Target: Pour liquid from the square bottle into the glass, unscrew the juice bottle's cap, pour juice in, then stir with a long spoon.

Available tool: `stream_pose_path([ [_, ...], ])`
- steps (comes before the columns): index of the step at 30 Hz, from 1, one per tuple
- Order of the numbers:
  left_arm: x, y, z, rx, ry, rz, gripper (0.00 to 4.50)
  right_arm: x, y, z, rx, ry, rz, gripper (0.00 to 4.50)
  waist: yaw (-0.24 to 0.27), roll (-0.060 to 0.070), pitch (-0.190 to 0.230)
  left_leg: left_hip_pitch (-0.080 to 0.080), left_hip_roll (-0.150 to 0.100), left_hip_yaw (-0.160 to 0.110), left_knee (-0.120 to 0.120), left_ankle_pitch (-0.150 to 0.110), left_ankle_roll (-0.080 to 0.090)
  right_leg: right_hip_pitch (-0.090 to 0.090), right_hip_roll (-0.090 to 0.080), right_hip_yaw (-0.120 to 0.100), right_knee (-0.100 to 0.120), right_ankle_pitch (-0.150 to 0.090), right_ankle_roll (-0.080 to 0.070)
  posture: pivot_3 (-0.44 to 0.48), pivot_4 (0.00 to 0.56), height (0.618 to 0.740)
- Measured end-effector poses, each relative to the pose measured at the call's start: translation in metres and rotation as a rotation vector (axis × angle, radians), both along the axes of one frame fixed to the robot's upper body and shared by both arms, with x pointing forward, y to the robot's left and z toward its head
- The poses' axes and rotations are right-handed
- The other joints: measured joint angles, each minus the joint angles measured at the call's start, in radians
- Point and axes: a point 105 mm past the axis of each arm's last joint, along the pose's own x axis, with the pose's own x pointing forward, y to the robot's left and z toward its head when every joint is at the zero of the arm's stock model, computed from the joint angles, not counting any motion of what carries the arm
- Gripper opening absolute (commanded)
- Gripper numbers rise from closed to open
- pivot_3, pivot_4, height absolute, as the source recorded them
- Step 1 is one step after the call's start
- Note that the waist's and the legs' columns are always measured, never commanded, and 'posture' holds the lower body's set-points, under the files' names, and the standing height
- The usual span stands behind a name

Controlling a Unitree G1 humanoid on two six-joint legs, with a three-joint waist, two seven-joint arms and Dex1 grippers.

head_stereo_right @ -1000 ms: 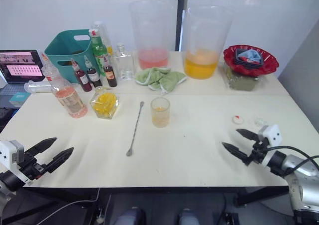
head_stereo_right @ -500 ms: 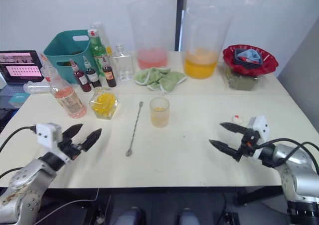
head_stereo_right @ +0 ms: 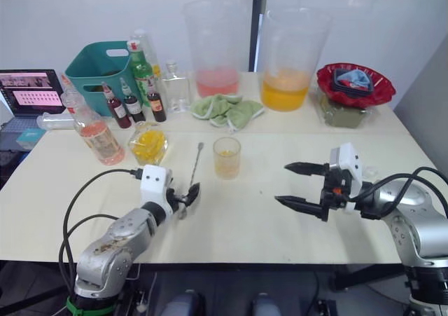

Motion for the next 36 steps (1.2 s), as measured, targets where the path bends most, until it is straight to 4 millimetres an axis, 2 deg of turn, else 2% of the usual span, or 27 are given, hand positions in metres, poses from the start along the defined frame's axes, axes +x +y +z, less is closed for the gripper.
stream_pose_path([
  [3, 0.001, 0.000, -0.006, 0.038, 0.029, 0.016, 3.33, -0.002, 0.000, -0.001, -0.019, 0.004, -0.012, 4.50, 0.002, 0.000, 0.000, 0.000, 0.000, 0.000, 0.000, 0.000, 0.000, 0.000, 0.000, 0.000, 0.000, 0.000, 0.000, 0.000, 0.150, 0.740],
  [5, 0.001, -0.001, -0.007, 0.056, 0.036, 0.015, 2.45, -0.003, -0.001, 0.001, -0.029, -0.004, -0.025, 4.50, 0.002, 0.000, 0.000, 0.000, 0.000, 0.000, 0.000, 0.000, 0.000, 0.001, 0.000, 0.000, 0.000, 0.000, 0.000, 0.000, 0.150, 0.740],
  [6, 0.002, -0.002, -0.007, 0.057, 0.036, 0.012, 2.34, -0.003, -0.001, 0.001, -0.031, -0.005, -0.026, 4.50, 0.002, 0.000, 0.000, 0.001, 0.000, 0.000, 0.000, 0.000, 0.000, 0.001, 0.000, 0.000, 0.000, 0.000, 0.000, 0.000, 0.150, 0.740],
  [13, 0.005, -0.008, -0.009, 0.071, 0.040, -0.015, 0.04, -0.004, -0.003, 0.002, -0.045, -0.009, -0.045, 4.50, 0.003, 0.001, -0.001, 0.001, 0.000, 0.000, 0.000, 0.000, 0.000, 0.001, 0.000, 0.000, 0.000, 0.000, 0.000, 0.000, 0.150, 0.740],
  [17, 0.005, -0.004, -0.008, 0.084, 0.034, -0.028, 0.04, -0.005, -0.005, -0.002, -0.048, 0.001, -0.052, 4.50, 0.001, 0.001, -0.001, 0.001, 0.000, 0.000, 0.000, 0.000, 0.000, 0.001, 0.000, 0.000, 0.000, 0.000, 0.000, 0.000, 0.150, 0.740],
  [26, -0.011, 0.048, -0.001, 0.179, 0.032, -0.061, 0.04, -0.003, -0.003, -0.011, -0.046, -0.021, -0.055, 4.50, -0.023, 0.001, -0.001, 0.001, 0.001, 0.000, -0.002, 0.000, 0.000, 0.000, 0.001, 0.000, 0.000, 0.000, 0.000, 0.000, 0.150, 0.740],
  [36, -0.049, 0.059, -0.004, 0.118, 0.088, -0.310, 0.04, -0.001, 0.003, -0.022, -0.040, -0.006, -0.051, 4.50, -0.013, 0.001, -0.001, 0.001, 0.001, 0.000, -0.002, 0.000, 0.000, 0.000, 0.000, 0.000, -0.002, 0.000, 0.000, 0.000, 0.150, 0.740],
])
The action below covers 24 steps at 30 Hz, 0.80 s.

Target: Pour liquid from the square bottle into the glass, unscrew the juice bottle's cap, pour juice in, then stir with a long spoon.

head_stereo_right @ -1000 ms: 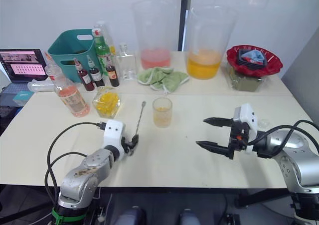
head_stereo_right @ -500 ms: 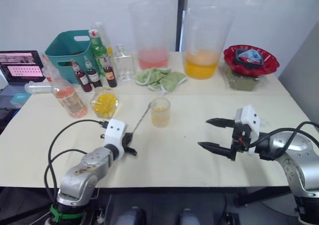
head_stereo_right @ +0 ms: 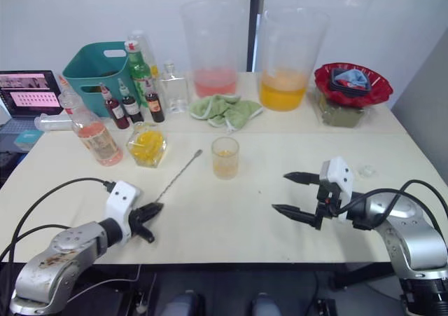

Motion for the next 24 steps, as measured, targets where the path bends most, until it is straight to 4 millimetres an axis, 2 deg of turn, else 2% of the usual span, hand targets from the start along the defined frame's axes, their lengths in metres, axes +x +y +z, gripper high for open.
stream_pose_path([
  [3, -0.005, 0.009, 0.000, 0.007, 0.013, -0.031, 0.87, -0.001, -0.001, -0.006, 0.001, 0.007, -0.012, 4.50, 0.004, 0.000, 0.000, 0.000, 0.000, 0.000, 0.000, 0.000, 0.000, 0.000, 0.000, 0.000, 0.000, 0.000, 0.000, 0.000, 0.150, 0.740],
  [4, -0.003, 0.011, 0.001, 0.002, 0.010, -0.024, 1.30, -0.001, -0.002, -0.008, 0.004, 0.013, -0.016, 4.50, 0.006, 0.000, 0.000, 0.000, 0.000, 0.000, 0.000, 0.000, 0.000, 0.000, 0.000, 0.000, -0.001, 0.000, 0.000, 0.000, 0.150, 0.740],
  [5, -0.002, 0.012, 0.001, -0.001, 0.009, -0.021, 1.43, -0.001, -0.001, -0.009, 0.004, 0.014, -0.017, 4.50, 0.007, 0.000, 0.000, 0.000, 0.000, 0.000, 0.000, 0.000, 0.000, 0.000, -0.001, 0.000, -0.001, 0.000, 0.000, 0.000, 0.150, 0.740],
  [7, 0.003, 0.009, 0.007, -0.042, -0.015, -0.019, 2.19, -0.001, -0.002, -0.010, 0.001, 0.013, -0.024, 4.50, 0.010, 0.000, 0.000, 0.000, 0.000, 0.000, 0.000, 0.000, 0.000, 0.000, -0.001, 0.000, -0.001, 0.000, 0.000, 0.000, 0.150, 0.740],
  [9, 0.013, 0.004, 0.019, -0.073, -0.053, -0.033, 2.87, 0.000, -0.002, -0.010, 0.000, 0.007, -0.027, 4.50, 0.014, 0.000, 0.000, 0.000, 0.000, 0.000, 0.000, 0.000, 0.000, 0.000, 0.000, -0.001, 0.000, 0.000, 0.000, 0.000, 0.150, 0.740],
  [14, 0.038, 0.004, 0.053, -0.091, -0.142, -0.017, 4.49, 0.000, -0.003, -0.013, -0.005, 0.003, -0.040, 4.50, 0.010, 0.000, 0.000, 0.000, 0.000, 0.000, 0.000, 0.000, 0.000, 0.000, 0.000, 0.000, 0.000, 0.000, 0.000, 0.000, 0.150, 0.740],
  [17, 0.045, 0.006, 0.050, -0.069, -0.106, -0.003, 4.49, 0.001, -0.003, -0.013, -0.005, -0.005, -0.049, 4.50, 0.006, 0.000, 0.000, 0.000, 0.000, 0.000, 0.000, 0.000, 0.000, 0.000, 0.000, 0.000, 0.001, 0.000, 0.000, 0.000, 0.150, 0.740],
  [20, 0.055, 0.003, 0.034, 0.010, -0.015, -0.004, 4.49, 0.001, -0.001, -0.013, 0.009, -0.015, -0.052, 4.50, 0.005, 0.000, 0.000, 0.000, -0.001, 0.000, 0.000, 0.000, 0.000, 0.000, 0.000, -0.001, 0.001, 0.000, 0.000, 0.000, 0.150, 0.740],
  [24, 0.056, -0.002, 0.012, 0.049, 0.069, -0.005, 4.49, 0.003, -0.001, -0.013, 0.008, -0.018, -0.066, 4.50, 0.002, 0.000, 0.000, 0.000, -0.001, -0.001, 0.000, 0.000, 0.000, 0.000, 0.000, 0.000, 0.001, 0.000, 0.000, 0.000, 0.150, 0.740],
])
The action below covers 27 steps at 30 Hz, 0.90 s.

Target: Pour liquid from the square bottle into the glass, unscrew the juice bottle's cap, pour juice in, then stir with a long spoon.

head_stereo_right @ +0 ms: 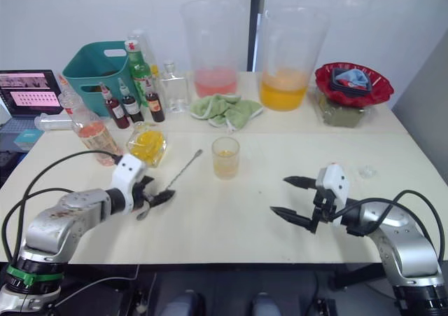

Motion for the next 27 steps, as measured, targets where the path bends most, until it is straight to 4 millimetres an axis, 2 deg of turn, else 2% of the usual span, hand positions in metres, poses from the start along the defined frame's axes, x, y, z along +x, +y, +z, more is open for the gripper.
stream_pose_path([
  [3, 0.003, 0.001, -0.001, 0.015, -0.008, 0.020, 3.66, 0.001, 0.000, 0.000, -0.003, -0.005, -0.012, 4.50, 0.001, 0.000, 0.000, 0.001, 0.000, 0.000, 0.000, 0.000, 0.000, 0.000, 0.000, 0.000, 0.000, 0.000, 0.000, 0.000, 0.150, 0.740],
  [7, 0.005, 0.004, -0.002, 0.046, -0.012, 0.038, 2.30, 0.002, -0.001, 0.000, -0.008, -0.009, -0.021, 4.50, 0.001, 0.000, 0.000, 0.001, 0.000, 0.000, 0.000, 0.000, 0.000, 0.001, 0.000, 0.000, 0.000, 0.000, 0.000, 0.000, 0.150, 0.740],
  [14, -0.003, 0.003, -0.004, 0.075, -0.016, 0.009, 0.05, 0.001, 0.002, -0.002, -0.011, 0.000, -0.002, 4.50, 0.003, 0.000, 0.000, 0.001, 0.000, 0.000, 0.000, 0.000, 0.000, 0.001, -0.001, 0.000, 0.000, 0.000, 0.000, 0.000, 0.150, 0.740],
  [19, -0.014, 0.011, -0.003, 0.094, -0.017, -0.015, 0.05, 0.000, 0.006, -0.003, -0.016, 0.006, 0.023, 4.50, -0.005, 0.001, 0.000, 0.001, 0.000, 0.000, -0.001, 0.000, 0.000, 0.000, 0.000, 0.000, 0.000, 0.000, 0.000, 0.000, 0.150, 0.740],
  [27, -0.052, 0.024, 0.001, 0.111, 0.024, -0.114, 0.05, 0.005, 0.012, -0.011, -0.008, 0.031, 0.043, 4.50, -0.011, 0.001, 0.000, 0.001, 0.001, 0.000, -0.002, 0.000, 0.000, 0.000, 0.000, 0.000, 0.000, 0.000, 0.000, 0.000, 0.150, 0.740],
])
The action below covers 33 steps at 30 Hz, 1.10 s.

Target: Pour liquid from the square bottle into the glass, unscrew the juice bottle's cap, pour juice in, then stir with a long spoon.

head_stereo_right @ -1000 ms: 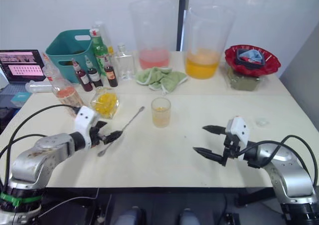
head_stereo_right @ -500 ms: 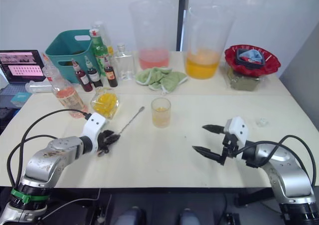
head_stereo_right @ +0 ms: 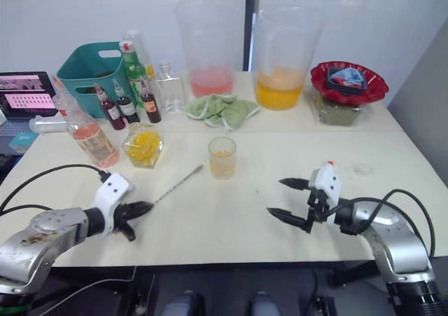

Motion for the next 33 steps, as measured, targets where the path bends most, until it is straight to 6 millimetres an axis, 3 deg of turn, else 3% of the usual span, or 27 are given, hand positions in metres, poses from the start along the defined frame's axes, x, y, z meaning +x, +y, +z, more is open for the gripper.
stream_pose_path([
  [4, -0.007, 0.007, -0.005, 0.045, 0.021, -0.020, 0.05, 0.001, 0.003, 0.003, 0.002, -0.020, 0.015, 4.50, 0.007, 0.000, 0.000, 0.000, 0.000, 0.000, 0.000, 0.000, 0.000, 0.000, -0.001, 0.000, -0.001, 0.000, 0.000, 0.000, 0.150, 0.740],
  [9, -0.014, 0.011, -0.009, 0.079, 0.028, -0.062, 1.51, 0.002, 0.002, 0.003, -0.005, -0.023, 0.010, 4.50, 0.004, 0.000, 0.000, 0.000, 0.000, 0.000, 0.000, 0.000, 0.000, 0.000, 0.000, 0.000, -0.001, 0.000, 0.000, 0.000, 0.150, 0.740],
  [19, -0.006, 0.008, -0.006, 0.146, 0.073, -0.092, 1.51, 0.003, 0.003, 0.002, -0.007, -0.028, -0.009, 4.50, 0.005, 0.000, 0.000, 0.001, 0.000, 0.001, 0.000, 0.000, 0.000, 0.001, 0.000, 0.000, 0.000, 0.000, 0.000, 0.000, 0.150, 0.740],
  [24, -0.004, 0.008, -0.007, 0.170, 0.070, -0.089, 0.04, 0.003, 0.003, 0.001, -0.007, -0.028, -0.013, 4.50, 0.005, 0.003, -0.001, 0.001, 0.000, 0.001, 0.000, 0.000, 0.000, 0.001, 0.000, 0.000, 0.000, 0.000, 0.000, 0.000, 0.150, 0.740],
  [33, 0.002, 0.009, -0.006, 0.132, 0.062, -0.038, 0.04, 0.002, 0.003, 0.003, -0.012, -0.027, -0.006, 4.50, 0.008, 0.007, -0.004, 0.001, 0.000, 0.001, 0.001, 0.000, 0.000, 0.001, 0.000, 0.000, 0.000, 0.000, 0.000, 0.000, 0.150, 0.740],
])
